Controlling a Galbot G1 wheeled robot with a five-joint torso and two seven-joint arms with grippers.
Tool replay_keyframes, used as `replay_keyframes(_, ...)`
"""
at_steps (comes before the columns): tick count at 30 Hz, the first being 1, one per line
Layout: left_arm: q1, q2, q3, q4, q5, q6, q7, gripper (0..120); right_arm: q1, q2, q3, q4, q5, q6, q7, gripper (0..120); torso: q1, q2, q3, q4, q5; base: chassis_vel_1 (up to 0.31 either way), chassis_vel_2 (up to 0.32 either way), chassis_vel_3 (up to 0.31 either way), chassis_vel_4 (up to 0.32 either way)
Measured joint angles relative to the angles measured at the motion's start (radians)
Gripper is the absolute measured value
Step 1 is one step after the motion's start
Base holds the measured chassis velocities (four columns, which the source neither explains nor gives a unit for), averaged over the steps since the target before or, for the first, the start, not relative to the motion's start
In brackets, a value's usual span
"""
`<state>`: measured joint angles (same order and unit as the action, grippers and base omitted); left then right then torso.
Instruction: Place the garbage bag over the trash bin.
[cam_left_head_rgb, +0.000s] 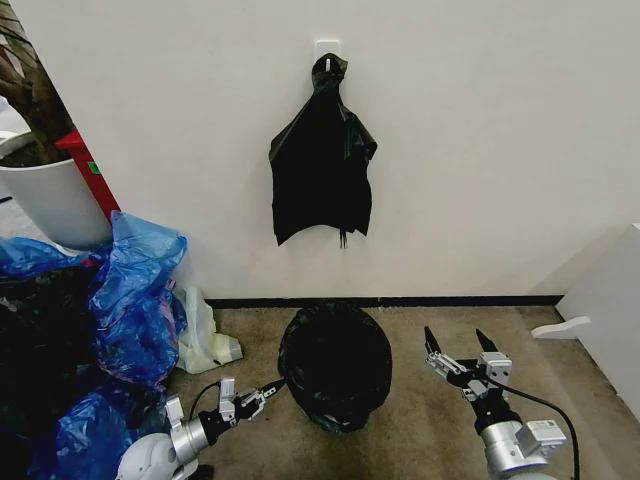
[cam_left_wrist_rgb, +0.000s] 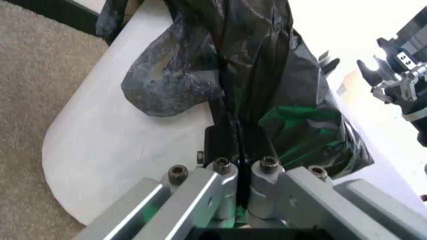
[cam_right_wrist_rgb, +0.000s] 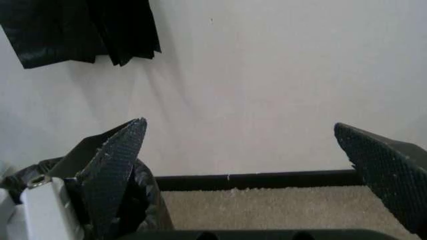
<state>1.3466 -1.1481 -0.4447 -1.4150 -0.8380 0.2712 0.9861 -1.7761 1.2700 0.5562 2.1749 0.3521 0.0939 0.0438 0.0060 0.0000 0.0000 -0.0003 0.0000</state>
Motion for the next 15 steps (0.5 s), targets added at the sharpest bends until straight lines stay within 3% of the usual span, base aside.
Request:
replay_keyframes(5, 0.006, -0.002, -0.004, 0.003, -0.013, 0.001, 0.005, 0, 0.000, -0.001, -0.003, -0.004, -0.003, 0.001, 0.002, 100, 0.000, 0.000, 0.000, 0.0000, 0.0000, 0.000, 0.000, 0.000, 0.000)
replay_keyframes(15, 0.013, 0.008, -0.021, 0.067, -0.187, 0.064, -0.002, 0, -0.015, -0.001, -0.006, -0.009, -0.012, 0.010, 0.003, 100, 0.000, 0.000, 0.000, -0.0002, 0.0001, 0.000, 0.000, 0.000, 0.000)
